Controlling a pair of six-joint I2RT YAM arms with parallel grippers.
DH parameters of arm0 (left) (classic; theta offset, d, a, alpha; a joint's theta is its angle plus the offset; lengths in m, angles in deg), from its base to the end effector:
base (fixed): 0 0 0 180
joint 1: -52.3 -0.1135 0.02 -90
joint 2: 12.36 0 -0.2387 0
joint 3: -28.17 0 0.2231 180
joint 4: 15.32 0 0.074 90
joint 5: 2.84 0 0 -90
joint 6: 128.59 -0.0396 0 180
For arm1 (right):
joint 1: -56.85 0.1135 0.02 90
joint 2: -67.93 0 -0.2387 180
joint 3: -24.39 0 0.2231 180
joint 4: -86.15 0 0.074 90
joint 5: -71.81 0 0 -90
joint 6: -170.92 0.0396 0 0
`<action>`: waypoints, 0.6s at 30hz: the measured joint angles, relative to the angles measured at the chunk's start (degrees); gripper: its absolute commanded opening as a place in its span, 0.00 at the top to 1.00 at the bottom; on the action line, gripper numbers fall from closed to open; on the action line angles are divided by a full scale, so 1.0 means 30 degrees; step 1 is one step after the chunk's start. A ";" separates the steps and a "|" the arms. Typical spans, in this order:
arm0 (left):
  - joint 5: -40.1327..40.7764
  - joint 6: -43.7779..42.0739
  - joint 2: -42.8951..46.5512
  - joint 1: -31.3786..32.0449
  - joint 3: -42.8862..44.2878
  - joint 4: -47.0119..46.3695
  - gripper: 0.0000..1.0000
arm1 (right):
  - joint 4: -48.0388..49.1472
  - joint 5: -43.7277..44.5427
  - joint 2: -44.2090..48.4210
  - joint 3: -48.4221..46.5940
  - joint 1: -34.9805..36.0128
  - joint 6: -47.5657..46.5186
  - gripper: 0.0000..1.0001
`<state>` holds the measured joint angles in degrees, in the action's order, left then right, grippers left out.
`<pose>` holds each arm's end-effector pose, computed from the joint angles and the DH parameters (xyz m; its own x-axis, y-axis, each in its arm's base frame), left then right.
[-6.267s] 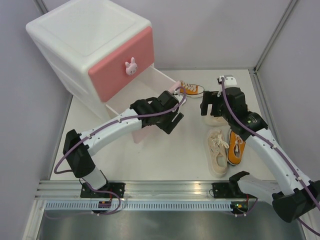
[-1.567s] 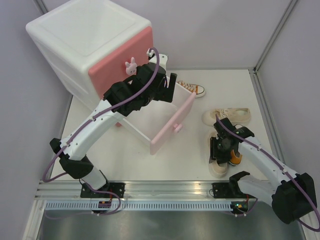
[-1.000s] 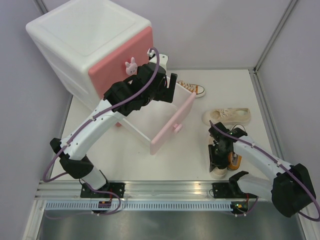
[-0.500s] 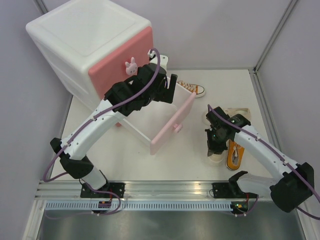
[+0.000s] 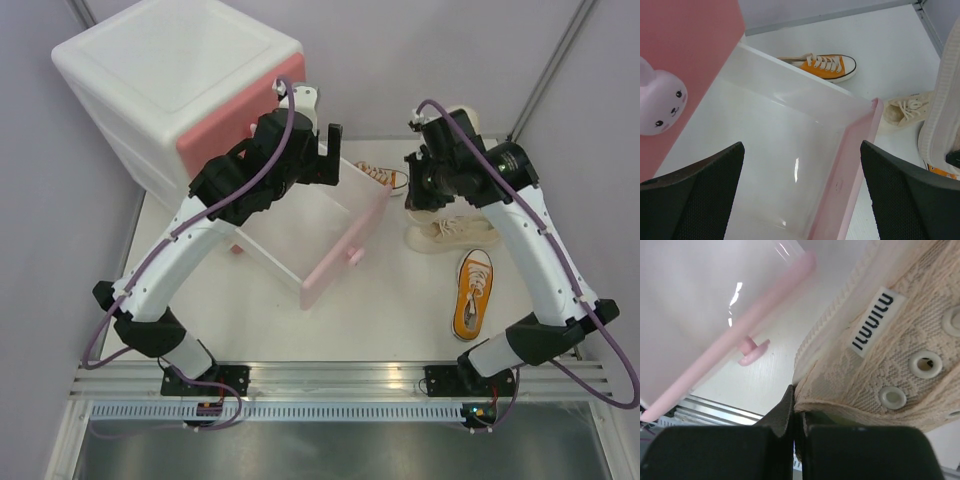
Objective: Place and organize the shoes in the shoe cabinet
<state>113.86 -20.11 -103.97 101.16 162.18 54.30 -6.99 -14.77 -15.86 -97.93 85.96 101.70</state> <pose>0.2033 -0.2057 0.4525 -0.4153 0.0450 -0.9085 0.2934 0.9520 -0.0869 0.2060 0.1120 0.3972 -0.8275 -0.0554 -0.5587 -0.1731 0.9718 0.1600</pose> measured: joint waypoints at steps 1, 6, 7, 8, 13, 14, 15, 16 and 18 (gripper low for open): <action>0.0036 -0.0007 0.0058 -0.0109 0.0051 -0.0131 0.00 | -0.0015 -0.0102 -0.0510 -0.1326 0.0007 -0.0284 1.00; 0.0189 -0.0204 0.0488 -0.0510 0.0146 -0.0656 0.00 | 0.0255 -0.2011 -0.2346 -0.5785 0.0007 -0.1362 0.99; 0.0284 -0.0270 0.0627 -0.0517 0.0160 -0.0743 0.00 | 0.0729 -0.2812 -0.2499 -0.5916 0.0015 -0.1399 0.99; 0.0423 -0.0350 0.0772 -0.0539 0.0160 -0.0801 0.00 | 0.1013 -0.3359 -0.2579 -0.5894 0.0051 -0.1392 0.99; 0.1231 -0.0678 0.1763 -0.0590 0.0160 -0.1122 0.01 | 0.3708 -0.6149 -0.2987 -0.4619 0.0838 -0.0816 1.00; 0.1450 -0.0729 0.2055 -0.0627 0.0153 -0.1195 0.01 | 0.4240 -0.6477 -0.3133 -0.4335 0.1151 -0.0692 1.00; 0.1574 -0.0780 0.2244 -0.0641 0.0146 -0.1260 0.01 | 0.4750 -0.6761 -0.3308 -0.4065 0.1523 -0.0619 0.99; 0.1647 -0.0831 0.2514 -0.0670 0.0080 -0.1377 0.01 | 0.5151 -0.6951 -0.3475 -0.3847 0.1851 -0.0546 0.99; 0.1829 -0.0954 0.3089 -0.0714 -0.0138 -0.1654 0.01 | 0.6018 -0.7373 -0.3847 -0.3228 0.2601 -0.0423 0.99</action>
<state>119.34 -22.97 -94.70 99.02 161.76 49.34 11.07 -36.88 -27.40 -107.61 93.76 100.43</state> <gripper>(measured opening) 0.994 0.018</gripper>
